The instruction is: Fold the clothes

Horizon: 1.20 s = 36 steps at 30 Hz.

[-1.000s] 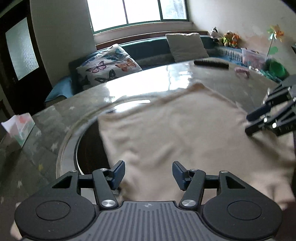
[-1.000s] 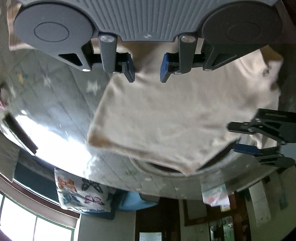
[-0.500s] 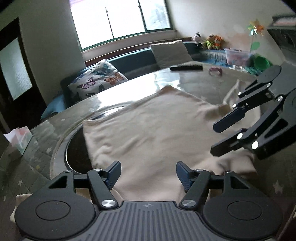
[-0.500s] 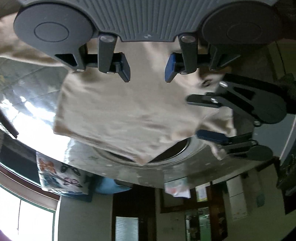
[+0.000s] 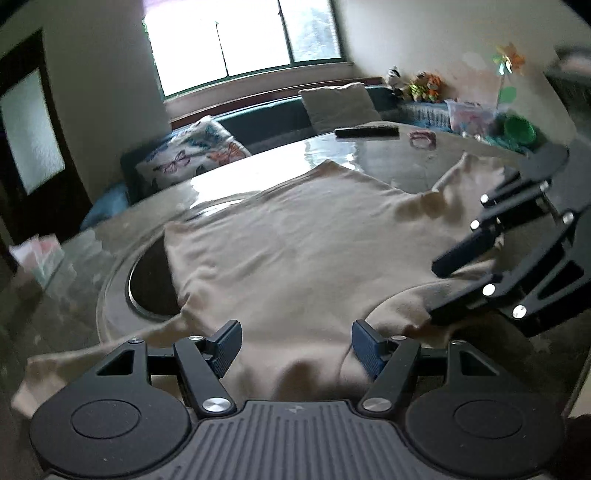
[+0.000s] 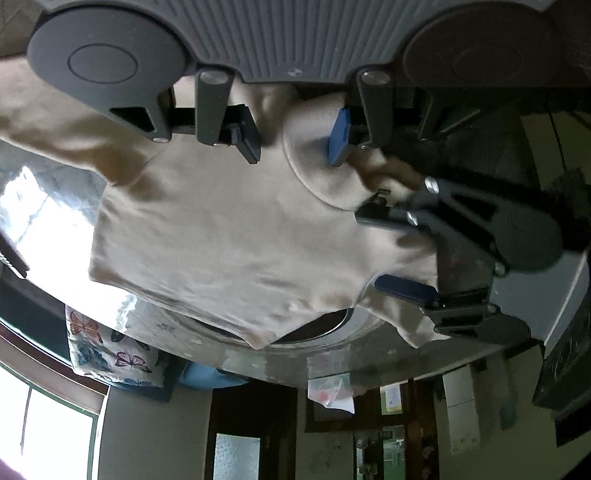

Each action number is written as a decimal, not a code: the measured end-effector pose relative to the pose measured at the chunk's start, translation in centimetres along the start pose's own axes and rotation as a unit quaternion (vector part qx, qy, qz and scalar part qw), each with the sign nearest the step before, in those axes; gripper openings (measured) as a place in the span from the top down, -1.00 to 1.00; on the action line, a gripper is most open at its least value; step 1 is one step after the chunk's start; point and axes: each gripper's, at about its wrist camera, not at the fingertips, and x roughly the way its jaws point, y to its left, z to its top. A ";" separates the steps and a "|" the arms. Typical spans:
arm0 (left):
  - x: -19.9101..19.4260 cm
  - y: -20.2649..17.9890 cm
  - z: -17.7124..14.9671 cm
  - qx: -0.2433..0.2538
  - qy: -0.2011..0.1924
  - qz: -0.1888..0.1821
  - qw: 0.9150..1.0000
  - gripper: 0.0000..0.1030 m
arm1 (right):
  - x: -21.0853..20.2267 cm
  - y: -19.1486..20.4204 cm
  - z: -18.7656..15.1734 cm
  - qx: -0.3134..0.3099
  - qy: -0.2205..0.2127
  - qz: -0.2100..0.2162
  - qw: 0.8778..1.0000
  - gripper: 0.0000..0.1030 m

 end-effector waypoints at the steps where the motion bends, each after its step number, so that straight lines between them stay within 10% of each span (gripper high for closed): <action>1: -0.3 0.7 -0.1 -0.017 -0.001 -0.005 1.000 -0.34 | -0.1 -0.1 0.0 0.000 0.001 0.003 1.000 0.20; 11: -1.5 9.7 -1.9 -0.171 0.007 0.066 0.983 -0.21 | -0.3 -1.2 1.1 0.039 -0.013 0.012 0.999 0.20; 19: -1.3 17.0 -4.5 -0.273 0.022 0.126 0.954 0.10 | 0.5 -1.4 1.0 0.048 -0.001 0.018 0.999 0.20; 26: -1.1 20.3 -5.7 -0.265 0.037 0.194 0.944 0.58 | 0.0 -2.2 0.7 0.070 -0.004 0.013 0.997 0.20; 36: -0.6 21.0 -4.5 -0.234 0.060 0.242 0.940 0.58 | -2.2 -4.5 -0.6 0.119 -0.025 -0.017 0.992 0.20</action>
